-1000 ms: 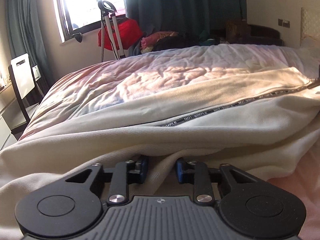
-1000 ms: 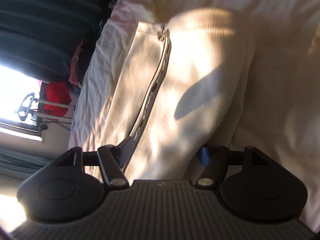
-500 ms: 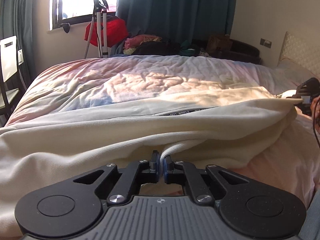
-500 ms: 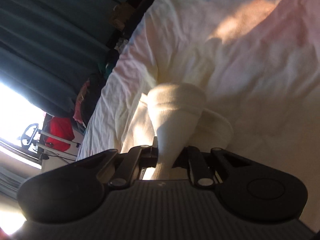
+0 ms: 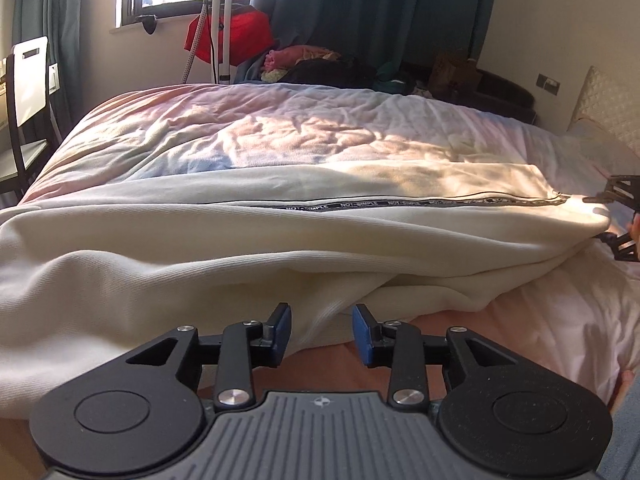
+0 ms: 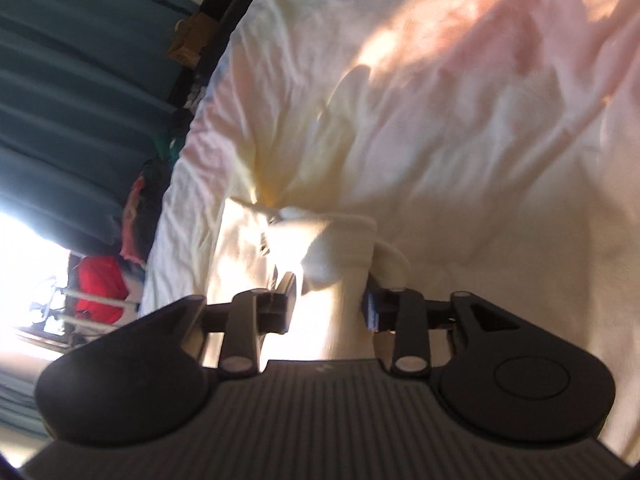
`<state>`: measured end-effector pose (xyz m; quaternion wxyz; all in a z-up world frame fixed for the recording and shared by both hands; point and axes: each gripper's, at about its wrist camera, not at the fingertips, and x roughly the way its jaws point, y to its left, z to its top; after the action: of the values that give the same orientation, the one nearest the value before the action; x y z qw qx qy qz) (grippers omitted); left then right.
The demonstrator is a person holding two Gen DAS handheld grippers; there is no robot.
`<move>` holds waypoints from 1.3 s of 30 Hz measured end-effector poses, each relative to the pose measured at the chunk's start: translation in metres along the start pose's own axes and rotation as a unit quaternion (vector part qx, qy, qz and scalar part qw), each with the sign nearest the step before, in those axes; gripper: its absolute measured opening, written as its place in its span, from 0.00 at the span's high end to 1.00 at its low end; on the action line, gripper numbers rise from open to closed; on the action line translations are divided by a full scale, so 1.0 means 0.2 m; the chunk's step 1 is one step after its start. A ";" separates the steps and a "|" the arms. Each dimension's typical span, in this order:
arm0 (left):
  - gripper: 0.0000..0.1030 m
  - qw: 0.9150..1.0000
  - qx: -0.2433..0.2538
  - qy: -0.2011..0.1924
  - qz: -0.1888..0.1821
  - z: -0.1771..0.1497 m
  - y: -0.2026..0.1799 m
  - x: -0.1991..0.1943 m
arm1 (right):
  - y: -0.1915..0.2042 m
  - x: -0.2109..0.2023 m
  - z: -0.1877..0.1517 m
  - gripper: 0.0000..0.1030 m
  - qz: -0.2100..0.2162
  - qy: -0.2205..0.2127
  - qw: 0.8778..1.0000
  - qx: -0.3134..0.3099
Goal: Fold clothes
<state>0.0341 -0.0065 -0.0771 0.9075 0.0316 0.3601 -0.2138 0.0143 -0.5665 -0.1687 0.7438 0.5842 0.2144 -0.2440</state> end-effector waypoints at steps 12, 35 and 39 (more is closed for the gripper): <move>0.54 0.990 -0.069 -0.124 -0.021 0.15 0.03 0.04 | 0.00 0.09 -0.12 0.29 -0.022 0.081 0.996 -0.010; 0.58 0.992 -0.093 -0.012 0.081 0.10 0.21 0.31 | -0.03 0.17 -0.06 0.31 0.029 0.070 0.997 0.002; 0.58 0.992 -0.088 -0.013 0.084 0.10 0.20 0.31 | -0.03 0.19 -0.06 0.30 0.003 0.092 0.996 -0.006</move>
<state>0.1045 0.0022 -0.1077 0.9261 -0.0212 0.3619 -0.1045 0.0405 -0.5600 -0.2000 0.7248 0.6005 0.2818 -0.1859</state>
